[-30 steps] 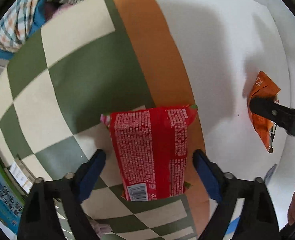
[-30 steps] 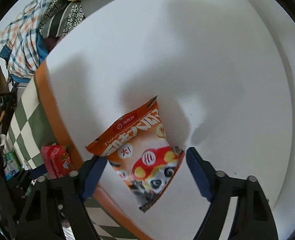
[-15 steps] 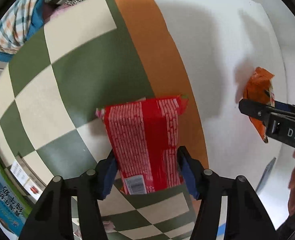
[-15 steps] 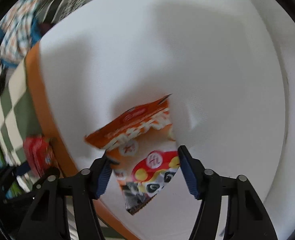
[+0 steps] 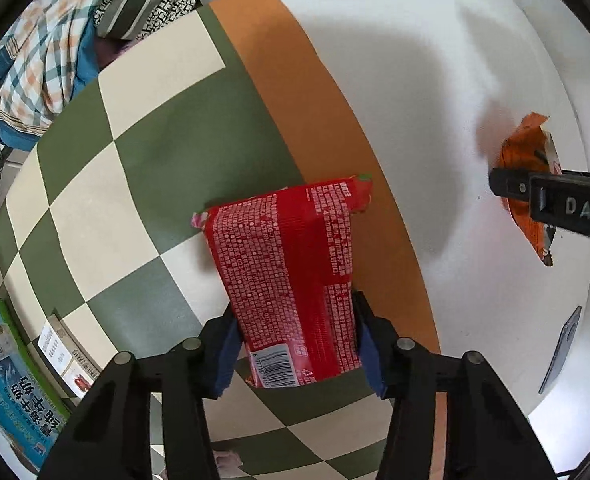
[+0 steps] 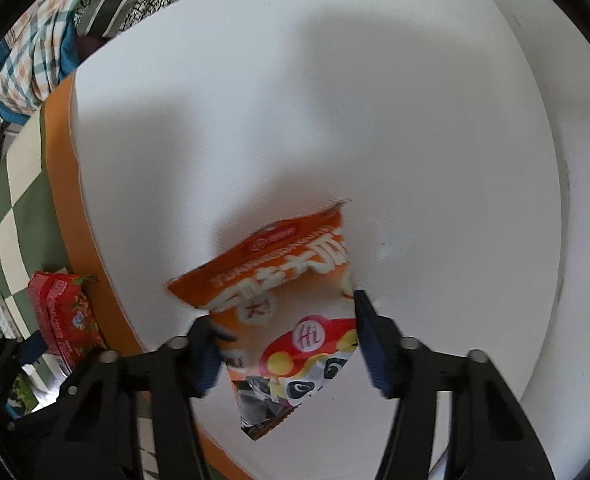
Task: Organize soft objects
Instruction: 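Carry both snack packs toward the cardboard box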
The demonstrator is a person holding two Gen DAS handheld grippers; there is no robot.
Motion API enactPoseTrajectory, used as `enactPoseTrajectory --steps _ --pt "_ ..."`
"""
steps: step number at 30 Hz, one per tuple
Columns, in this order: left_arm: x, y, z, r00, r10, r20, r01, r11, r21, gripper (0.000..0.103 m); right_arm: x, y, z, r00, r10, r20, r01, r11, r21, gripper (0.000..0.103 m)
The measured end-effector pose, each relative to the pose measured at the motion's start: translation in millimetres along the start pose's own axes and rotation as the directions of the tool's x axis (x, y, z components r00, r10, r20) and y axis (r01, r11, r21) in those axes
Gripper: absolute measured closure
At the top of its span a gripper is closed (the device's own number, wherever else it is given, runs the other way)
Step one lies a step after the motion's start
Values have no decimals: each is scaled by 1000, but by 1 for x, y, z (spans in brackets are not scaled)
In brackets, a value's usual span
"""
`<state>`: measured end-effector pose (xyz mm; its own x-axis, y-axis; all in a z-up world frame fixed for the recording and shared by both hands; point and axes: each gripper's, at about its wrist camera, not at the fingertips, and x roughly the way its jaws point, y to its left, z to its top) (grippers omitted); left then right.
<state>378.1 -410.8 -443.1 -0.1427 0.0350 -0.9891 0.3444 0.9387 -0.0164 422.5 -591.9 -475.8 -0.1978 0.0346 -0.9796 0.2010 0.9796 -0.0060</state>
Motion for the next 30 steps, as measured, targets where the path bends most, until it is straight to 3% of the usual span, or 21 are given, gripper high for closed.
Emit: enactPoseTrajectory --steps 4,10,17,26,30 --pt "-7 3 -8 999 17 32 -17 1000 10 59 -7 10 -11 998 -65 19 65 998 5 50" --pt "-60 9 -36 993 -17 118 15 1000 17 59 -32 19 -33 998 -22 58 21 1000 20 52" --pt "-129 25 -98 967 -63 248 62 998 10 59 -84 56 -85 987 54 150 -53 999 -10 52" --pt "-196 100 -210 928 -138 345 158 987 -28 59 -137 130 -213 956 183 227 -166 982 -91 52" --pt "-207 139 -263 923 -150 353 178 983 -47 59 -158 167 -268 939 244 243 -215 966 -140 53"
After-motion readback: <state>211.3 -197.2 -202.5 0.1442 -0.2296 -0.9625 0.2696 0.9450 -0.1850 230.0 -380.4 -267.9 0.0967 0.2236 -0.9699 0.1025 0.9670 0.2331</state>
